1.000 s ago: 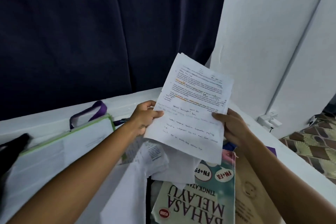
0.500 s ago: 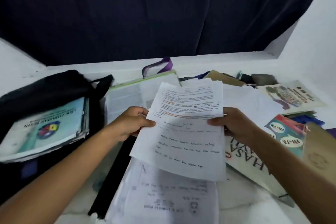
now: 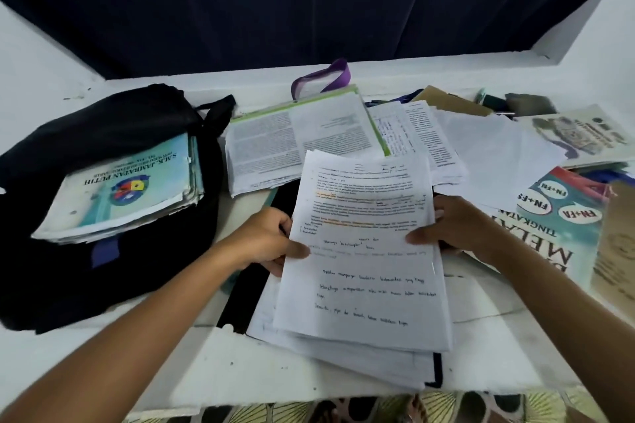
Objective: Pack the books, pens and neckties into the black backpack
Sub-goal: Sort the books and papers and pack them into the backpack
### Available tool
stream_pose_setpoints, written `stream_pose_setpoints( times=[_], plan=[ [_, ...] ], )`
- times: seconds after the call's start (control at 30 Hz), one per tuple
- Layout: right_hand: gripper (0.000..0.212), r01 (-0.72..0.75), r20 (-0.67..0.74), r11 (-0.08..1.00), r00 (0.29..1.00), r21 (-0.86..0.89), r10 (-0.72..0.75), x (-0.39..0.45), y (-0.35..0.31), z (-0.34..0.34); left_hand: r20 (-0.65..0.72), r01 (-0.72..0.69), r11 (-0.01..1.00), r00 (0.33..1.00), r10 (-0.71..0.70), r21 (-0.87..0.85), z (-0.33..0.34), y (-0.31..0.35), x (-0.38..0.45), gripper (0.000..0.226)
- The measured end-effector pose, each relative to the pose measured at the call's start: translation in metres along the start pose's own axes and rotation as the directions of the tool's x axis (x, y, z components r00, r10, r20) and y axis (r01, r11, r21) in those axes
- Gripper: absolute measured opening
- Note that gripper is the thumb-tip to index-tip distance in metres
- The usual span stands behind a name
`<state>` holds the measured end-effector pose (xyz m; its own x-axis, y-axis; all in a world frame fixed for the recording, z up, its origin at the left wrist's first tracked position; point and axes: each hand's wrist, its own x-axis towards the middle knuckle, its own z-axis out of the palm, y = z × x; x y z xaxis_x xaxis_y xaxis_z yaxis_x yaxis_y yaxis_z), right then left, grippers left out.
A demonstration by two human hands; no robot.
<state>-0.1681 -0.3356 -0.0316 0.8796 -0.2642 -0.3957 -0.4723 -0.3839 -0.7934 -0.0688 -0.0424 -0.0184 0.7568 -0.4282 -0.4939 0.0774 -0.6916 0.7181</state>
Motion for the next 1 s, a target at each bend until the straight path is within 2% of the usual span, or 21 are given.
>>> stream_pose_setpoints(
  times=[0.07,0.13,0.23,0.3,0.43,0.7,0.8,1.0],
  plan=[
    [0.033,0.029,-0.055,0.995,0.998,-0.093,-0.034,-0.004,0.002,0.005,-0.016,0.01,0.998,1.0,-0.009,0.069,0.0,-0.002,0.001,0.038],
    [0.046,0.03,-0.106,0.986,0.993,-0.161,-0.048,-0.006,0.006,0.01,-0.088,0.004,0.995,0.996,0.005,0.098,0.001,-0.003,0.003,0.04],
    [0.057,-0.008,-0.169,0.987,0.985,-0.158,-0.019,-0.009,0.009,0.015,-0.261,-0.056,0.992,0.962,0.084,0.113,0.006,-0.003,0.012,0.035],
    [0.058,-0.021,-0.201,0.987,0.98,-0.161,-0.012,-0.013,0.008,0.018,-0.326,-0.096,0.987,0.936,0.132,0.126,0.009,-0.002,0.019,0.025],
    [0.057,-0.036,-0.217,0.985,0.976,-0.171,-0.002,-0.017,0.009,0.022,-0.357,-0.12,0.991,0.924,0.136,0.065,0.01,0.001,0.029,0.02],
    [0.044,0.006,-0.106,0.981,0.994,-0.192,-0.027,-0.015,0.008,0.014,-0.349,-0.09,0.991,0.936,0.05,-0.101,0.01,0.025,0.045,0.014],
    [0.043,0.018,-0.092,0.972,0.995,-0.233,-0.04,-0.012,0.009,0.014,-0.322,-0.065,0.993,0.946,0.03,-0.098,0.009,0.03,0.059,0.028],
    [0.045,0.041,-0.076,0.962,0.995,-0.269,-0.064,-0.011,0.01,0.013,-0.35,-0.033,0.994,0.937,-0.005,-0.103,0.012,0.04,0.073,0.034]
  ],
)
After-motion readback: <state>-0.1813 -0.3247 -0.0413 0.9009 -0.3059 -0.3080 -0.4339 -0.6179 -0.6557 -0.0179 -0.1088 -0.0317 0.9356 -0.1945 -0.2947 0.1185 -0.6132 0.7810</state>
